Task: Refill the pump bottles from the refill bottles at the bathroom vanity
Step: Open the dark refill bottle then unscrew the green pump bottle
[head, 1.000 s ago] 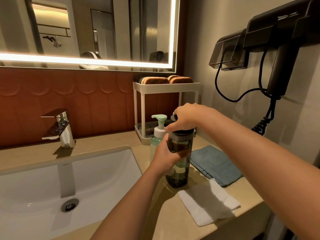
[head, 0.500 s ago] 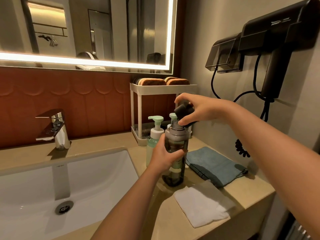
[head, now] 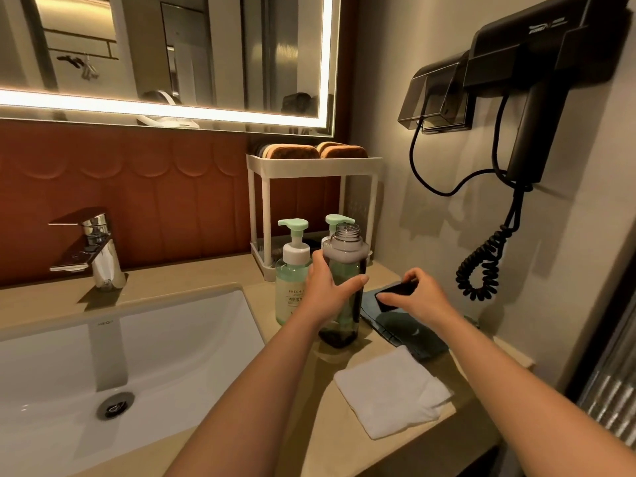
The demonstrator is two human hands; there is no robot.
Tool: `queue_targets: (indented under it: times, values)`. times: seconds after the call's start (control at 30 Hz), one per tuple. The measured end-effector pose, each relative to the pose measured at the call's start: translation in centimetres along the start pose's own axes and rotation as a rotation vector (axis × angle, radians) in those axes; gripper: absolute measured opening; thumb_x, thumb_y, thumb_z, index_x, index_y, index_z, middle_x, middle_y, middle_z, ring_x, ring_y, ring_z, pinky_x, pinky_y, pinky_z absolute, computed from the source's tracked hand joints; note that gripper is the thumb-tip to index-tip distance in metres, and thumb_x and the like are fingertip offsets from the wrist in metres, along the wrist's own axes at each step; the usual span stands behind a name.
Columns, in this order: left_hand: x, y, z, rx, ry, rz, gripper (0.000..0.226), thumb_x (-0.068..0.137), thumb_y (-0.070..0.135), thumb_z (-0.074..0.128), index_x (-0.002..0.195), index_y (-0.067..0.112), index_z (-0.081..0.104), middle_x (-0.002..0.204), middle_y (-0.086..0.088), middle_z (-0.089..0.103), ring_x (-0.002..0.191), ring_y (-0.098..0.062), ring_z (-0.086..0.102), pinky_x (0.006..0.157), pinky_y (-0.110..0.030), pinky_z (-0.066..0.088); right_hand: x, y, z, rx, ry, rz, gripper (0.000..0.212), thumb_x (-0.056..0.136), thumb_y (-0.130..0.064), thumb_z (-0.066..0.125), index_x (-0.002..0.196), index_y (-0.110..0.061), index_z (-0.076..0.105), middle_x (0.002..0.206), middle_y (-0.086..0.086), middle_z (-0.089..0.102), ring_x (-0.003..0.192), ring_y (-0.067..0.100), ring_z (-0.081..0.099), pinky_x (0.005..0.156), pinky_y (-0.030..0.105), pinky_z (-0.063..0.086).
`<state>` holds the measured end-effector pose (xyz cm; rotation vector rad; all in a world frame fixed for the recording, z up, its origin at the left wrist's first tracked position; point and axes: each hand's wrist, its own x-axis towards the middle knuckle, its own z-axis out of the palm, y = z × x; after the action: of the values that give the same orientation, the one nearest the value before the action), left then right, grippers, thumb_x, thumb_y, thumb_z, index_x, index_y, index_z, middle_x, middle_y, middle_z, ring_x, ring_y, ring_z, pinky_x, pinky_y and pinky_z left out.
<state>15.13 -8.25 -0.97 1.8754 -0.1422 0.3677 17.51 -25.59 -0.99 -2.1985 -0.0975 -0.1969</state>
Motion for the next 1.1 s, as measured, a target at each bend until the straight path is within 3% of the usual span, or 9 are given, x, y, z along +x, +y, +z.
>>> queue_targets:
  times: [0.1,0.3,0.47,0.57,0.73,0.87,0.97,1.03,1.1]
  values:
    - [0.0,0.2,0.4,0.009,0.027,0.005,0.072,0.08,0.036,0.07,0.132,0.027,0.021,0.141,-0.004,0.034,0.131,-0.022,0.034,0.108,-0.046,0.036,-0.2,1.9,1.3,-0.014,0.024,0.033,0.044,0.069,-0.035,0.08,0.084,-0.016,0.043,0.093,0.005,0.057,0.087,0.024,0.056,0.067,0.037,0.05]
    - [-0.2,0.5,1.0,0.021,0.061,-0.024,0.078,0.085,0.033,0.066,0.139,0.021,0.011,0.15,-0.007,0.02,0.139,-0.023,0.022,0.11,-0.039,0.027,-0.5,3.2,2.2,-0.155,-0.006,-0.004,0.046,0.071,-0.039,0.077,0.076,-0.021,0.035,0.078,-0.002,0.045,0.081,0.022,0.047,0.063,0.034,0.037]
    - [-0.9,1.0,1.0,0.063,0.086,-0.046,0.091,0.083,0.033,0.068,0.145,0.015,0.005,0.154,-0.006,0.009,0.142,-0.024,0.015,0.113,-0.039,0.023,-0.3,2.6,1.4,-0.28,-0.091,-0.031,0.055,0.073,-0.049,0.071,0.11,-0.022,0.04,0.117,-0.002,0.048,0.111,0.022,0.048,0.093,0.043,0.043]
    - [-1.5,1.4,0.7,0.055,0.091,-0.024,0.088,0.083,0.033,0.067,0.146,0.014,0.009,0.152,-0.005,0.013,0.139,-0.023,0.021,0.112,-0.039,0.028,-0.9,1.2,1.4,-0.238,0.059,-0.163,0.04,0.082,-0.04,0.065,0.111,-0.02,0.044,0.119,-0.001,0.048,0.115,0.02,0.043,0.095,0.038,0.04]
    - [-2.4,1.4,-1.0,0.129,0.11,-0.03,0.083,0.085,0.036,0.064,0.148,0.013,0.015,0.154,-0.007,0.02,0.139,-0.024,0.027,0.109,-0.043,0.034,-2.8,-2.3,1.2,-0.142,0.37,-0.56,0.019,0.084,-0.02,0.065,0.089,-0.021,0.046,0.09,-0.005,0.047,0.089,0.017,0.047,0.071,0.025,0.035]
    - [-3.3,1.3,-3.4,0.169,0.121,0.056,0.053,0.086,0.027,0.065,0.131,0.014,0.041,0.131,-0.003,0.05,0.111,-0.012,0.053,0.085,-0.022,0.047,-3.8,-6.3,1.6,-0.195,0.381,-0.775,0.011,0.084,-0.018,0.065,0.085,-0.014,0.055,0.08,-0.003,0.05,0.076,0.015,0.045,0.065,0.022,0.033]
    - [-3.5,0.7,-4.8,0.153,0.171,0.102,0.025,0.085,0.021,0.066,0.106,0.015,0.053,0.099,0.001,0.057,0.078,-0.002,0.053,0.059,-0.007,0.042,-3.3,-9.4,2.0,-0.423,0.402,-0.853,0.018,0.085,-0.029,0.063,0.096,-0.015,0.061,0.092,0.0,0.06,0.09,0.021,0.051,0.076,0.031,0.034]
    - [-3.3,0.1,-5.4,0.127,0.225,0.092,0.019,0.084,0.018,0.067,0.095,0.014,0.052,0.085,0.0,0.051,0.07,-0.008,0.046,0.057,-0.007,0.041,-2.7,-11.6,2.3,-0.638,0.344,-0.859,0.029,0.089,-0.038,0.056,0.109,-0.018,0.059,0.107,0.0,0.06,0.104,0.022,0.048,0.087,0.034,0.033]
    - [-2.8,-0.5,-5.7,0.131,0.269,0.069,0.026,0.081,0.02,0.07,0.096,0.015,0.05,0.089,0.0,0.048,0.076,-0.01,0.044,0.064,-0.013,0.039,-1.7,-13.5,2.5,-0.822,0.274,-0.852,0.038,0.091,-0.044,0.049,0.121,-0.019,0.053,0.119,0.001,0.056,0.115,0.022,0.044,0.097,0.036,0.03]
